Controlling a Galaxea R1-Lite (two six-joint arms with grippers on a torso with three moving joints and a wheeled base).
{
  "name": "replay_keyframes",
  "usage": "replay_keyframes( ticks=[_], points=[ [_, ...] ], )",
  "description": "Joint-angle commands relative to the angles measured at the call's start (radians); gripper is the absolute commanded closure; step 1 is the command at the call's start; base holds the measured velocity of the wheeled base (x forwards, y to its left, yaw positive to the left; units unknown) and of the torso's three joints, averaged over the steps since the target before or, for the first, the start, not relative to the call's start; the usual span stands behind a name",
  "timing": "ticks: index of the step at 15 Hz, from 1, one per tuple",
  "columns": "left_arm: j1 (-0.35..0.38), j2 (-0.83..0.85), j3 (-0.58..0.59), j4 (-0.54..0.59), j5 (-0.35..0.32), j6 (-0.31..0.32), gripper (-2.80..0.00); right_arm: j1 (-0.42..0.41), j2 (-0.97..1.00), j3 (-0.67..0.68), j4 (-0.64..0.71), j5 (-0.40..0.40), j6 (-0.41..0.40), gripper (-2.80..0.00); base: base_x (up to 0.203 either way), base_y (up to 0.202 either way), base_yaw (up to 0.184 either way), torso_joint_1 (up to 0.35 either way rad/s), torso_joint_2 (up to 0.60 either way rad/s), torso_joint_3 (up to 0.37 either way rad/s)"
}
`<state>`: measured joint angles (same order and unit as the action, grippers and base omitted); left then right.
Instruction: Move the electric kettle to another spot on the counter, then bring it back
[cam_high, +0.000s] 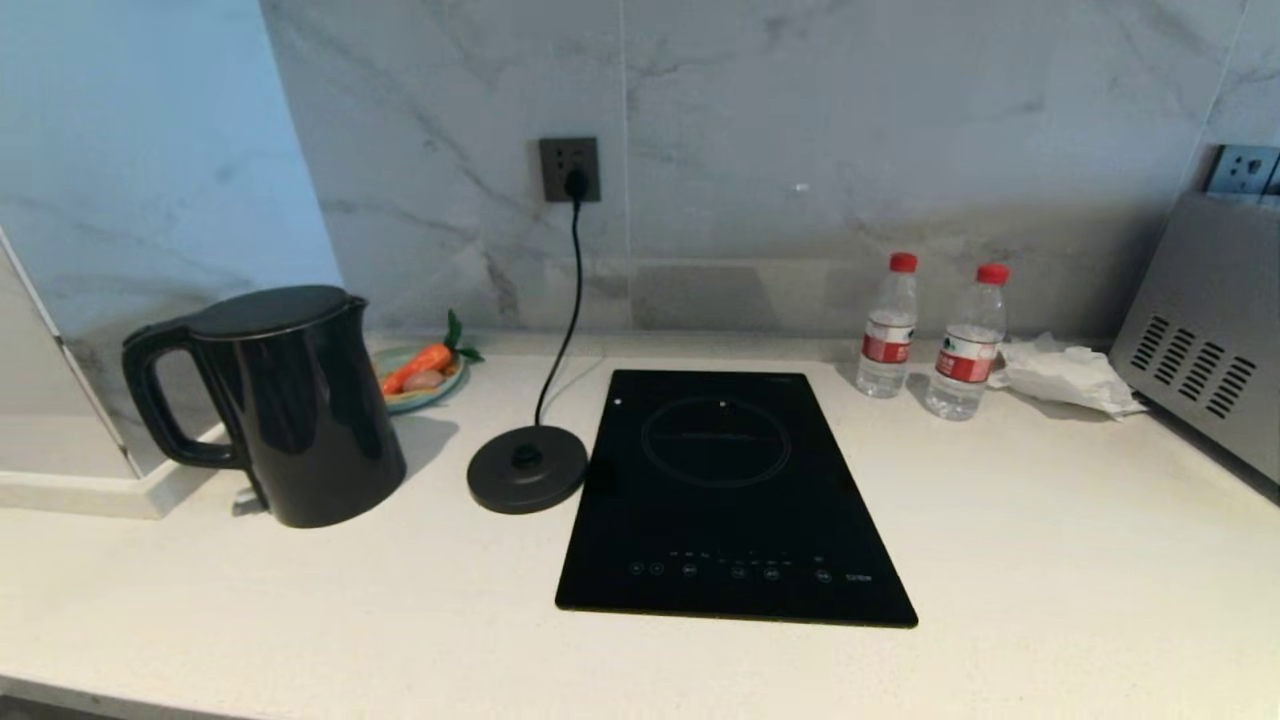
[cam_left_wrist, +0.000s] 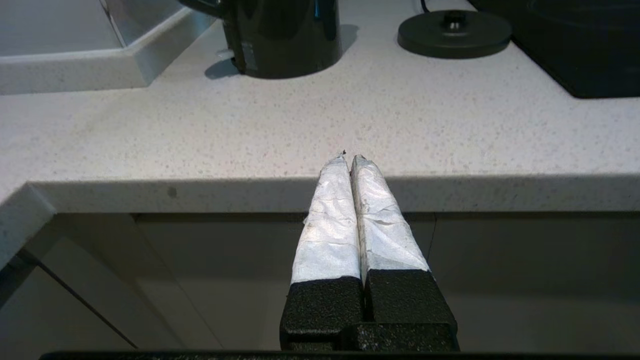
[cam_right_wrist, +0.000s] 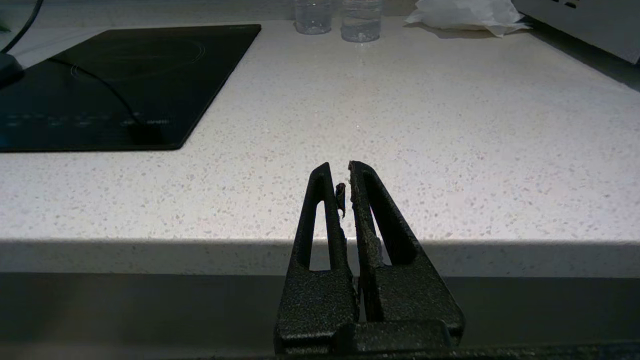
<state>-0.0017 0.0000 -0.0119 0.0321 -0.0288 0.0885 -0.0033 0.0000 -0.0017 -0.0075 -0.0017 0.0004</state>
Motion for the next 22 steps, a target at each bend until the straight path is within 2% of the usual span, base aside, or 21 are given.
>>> replay_keyframes(
  ticks=[1, 11, 22],
  points=[
    [0.000, 0.002, 0.000, 0.000, 0.000, 0.000, 0.00, 0.000, 0.000, 0.000, 0.000, 0.000, 0.000, 0.00, 0.000, 0.000, 0.000, -0.163, 0.54, 0.411],
    [0.000, 0.002, 0.000, 0.000, 0.000, 0.000, 0.00, -0.001, 0.000, 0.000, 0.000, 0.000, -0.002, 0.00, 0.000, 0.000, 0.000, -0.111, 0.47, 0.355],
    [0.000, 0.002, 0.000, 0.000, 0.000, 0.000, 0.00, -0.001, 0.000, 0.000, 0.000, 0.000, 0.000, 0.00, 0.000, 0.000, 0.000, -0.003, 0.03, 0.022]
  ],
)
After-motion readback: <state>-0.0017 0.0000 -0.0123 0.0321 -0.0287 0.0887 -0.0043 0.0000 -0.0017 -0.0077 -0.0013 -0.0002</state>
